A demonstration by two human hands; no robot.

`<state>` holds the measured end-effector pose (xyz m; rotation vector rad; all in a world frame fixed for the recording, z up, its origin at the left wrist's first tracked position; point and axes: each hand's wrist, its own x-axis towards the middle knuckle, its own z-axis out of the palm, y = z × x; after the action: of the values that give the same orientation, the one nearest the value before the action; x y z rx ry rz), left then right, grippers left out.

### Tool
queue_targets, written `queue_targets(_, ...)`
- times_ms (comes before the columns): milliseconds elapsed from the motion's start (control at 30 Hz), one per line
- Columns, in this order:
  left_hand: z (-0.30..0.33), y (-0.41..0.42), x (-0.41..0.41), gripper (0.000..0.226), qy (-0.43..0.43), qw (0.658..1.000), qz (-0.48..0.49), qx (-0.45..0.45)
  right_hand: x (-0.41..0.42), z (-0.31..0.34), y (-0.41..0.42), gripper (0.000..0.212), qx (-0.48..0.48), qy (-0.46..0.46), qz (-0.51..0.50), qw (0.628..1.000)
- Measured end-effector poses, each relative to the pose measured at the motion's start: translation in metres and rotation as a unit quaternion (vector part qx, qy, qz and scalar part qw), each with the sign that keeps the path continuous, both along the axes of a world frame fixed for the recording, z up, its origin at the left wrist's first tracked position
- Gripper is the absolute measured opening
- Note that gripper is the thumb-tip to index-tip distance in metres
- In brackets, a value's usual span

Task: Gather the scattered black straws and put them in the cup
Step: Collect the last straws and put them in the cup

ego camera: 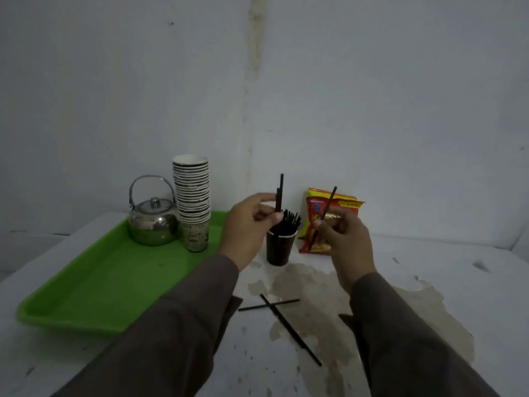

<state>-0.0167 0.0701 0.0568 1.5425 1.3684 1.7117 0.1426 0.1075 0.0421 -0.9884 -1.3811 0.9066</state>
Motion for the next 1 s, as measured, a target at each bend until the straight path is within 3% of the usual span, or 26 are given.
queue_targets(167, 0.036, 0.031, -0.018, 0.078, 0.114, 0.991, 0.031, 0.056, -0.012, 0.042, 0.035, 0.071, 0.105, -0.069, -0.018, 0.992)
queue_targets(267, 0.040, 0.048, -0.024, 0.085, 0.188, 0.979, 0.046, 0.067, -0.022, 0.049, 0.053, 0.083, 0.139, -0.120, -0.045, 0.982)
queue_targets(500, 0.017, 0.084, -0.028, 0.083, 0.232, 0.968, 0.068, 0.073, -0.047, 0.025, 0.085, 0.077, 0.162, -0.234, -0.049, 0.957)
queue_targets(767, -0.027, 0.102, -0.031, 0.082, 0.258, 0.962, 0.074, 0.048, -0.056, -0.018, 0.099, 0.073, 0.136, -0.300, -0.035, 0.944)
queue_targets(1000, -0.053, 0.104, -0.031, 0.050, 0.279, 0.959, 0.054, -0.009, -0.054, -0.036, 0.096, 0.048, 0.136, -0.327, -0.031, 0.935)
